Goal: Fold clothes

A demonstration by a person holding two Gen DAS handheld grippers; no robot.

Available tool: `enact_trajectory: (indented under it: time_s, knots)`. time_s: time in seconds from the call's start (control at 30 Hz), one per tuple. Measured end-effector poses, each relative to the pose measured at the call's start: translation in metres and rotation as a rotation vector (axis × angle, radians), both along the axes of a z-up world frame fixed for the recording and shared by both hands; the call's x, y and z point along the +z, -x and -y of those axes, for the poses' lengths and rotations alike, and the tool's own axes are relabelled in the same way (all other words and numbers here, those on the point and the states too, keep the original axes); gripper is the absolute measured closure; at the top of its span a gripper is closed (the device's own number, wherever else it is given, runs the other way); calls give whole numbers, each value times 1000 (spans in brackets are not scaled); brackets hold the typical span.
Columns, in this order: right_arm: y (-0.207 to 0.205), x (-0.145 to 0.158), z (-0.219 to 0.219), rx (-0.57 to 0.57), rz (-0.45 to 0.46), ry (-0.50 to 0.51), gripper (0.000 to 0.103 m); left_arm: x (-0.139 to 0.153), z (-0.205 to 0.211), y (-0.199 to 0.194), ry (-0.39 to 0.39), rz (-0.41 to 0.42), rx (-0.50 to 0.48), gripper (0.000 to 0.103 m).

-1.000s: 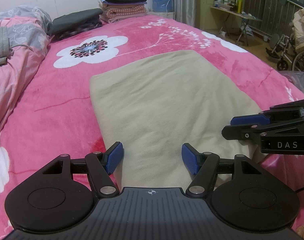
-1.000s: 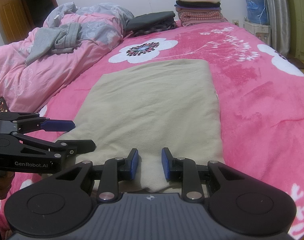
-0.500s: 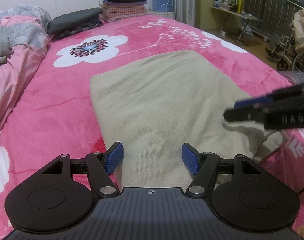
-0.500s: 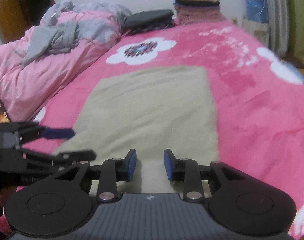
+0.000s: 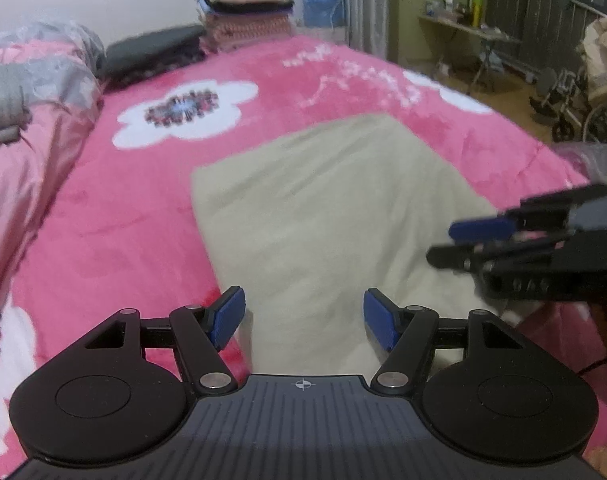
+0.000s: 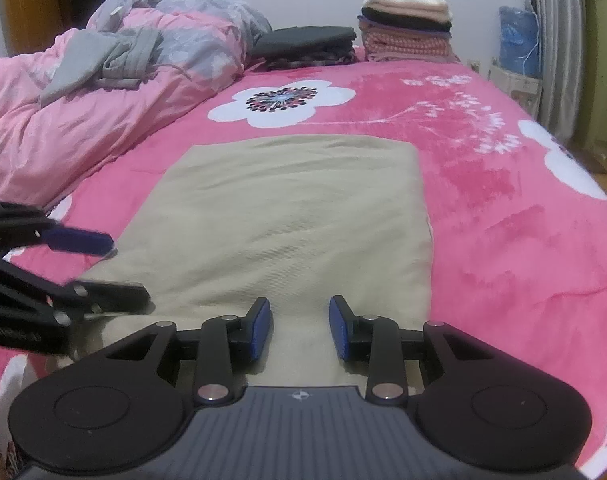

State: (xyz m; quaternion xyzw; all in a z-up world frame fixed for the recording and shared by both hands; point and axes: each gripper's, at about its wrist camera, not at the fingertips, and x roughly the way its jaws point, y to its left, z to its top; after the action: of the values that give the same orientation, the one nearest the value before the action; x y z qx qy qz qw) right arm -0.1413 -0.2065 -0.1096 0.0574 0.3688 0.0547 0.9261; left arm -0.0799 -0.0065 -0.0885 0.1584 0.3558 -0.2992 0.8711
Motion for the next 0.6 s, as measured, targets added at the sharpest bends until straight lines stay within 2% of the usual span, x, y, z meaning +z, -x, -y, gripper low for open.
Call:
enact_trajectory:
  time_s: [0.13, 0.37, 0.5, 0.6]
  knots:
    - [1, -1, 0, -13, 6, -8, 68, 6, 4, -1, -6, 55, -9, 37]
    - [1, -1, -1, -17, 6, -12, 68, -18, 19, -9, -31, -49, -20, 36]
    - [2, 0, 0, -17, 10, -18, 67, -18, 17, -9, -22, -47, -16, 35]
    - [2, 4, 2, -18, 5, -47, 60, -17, 15, -11, -13, -60, -8, 34]
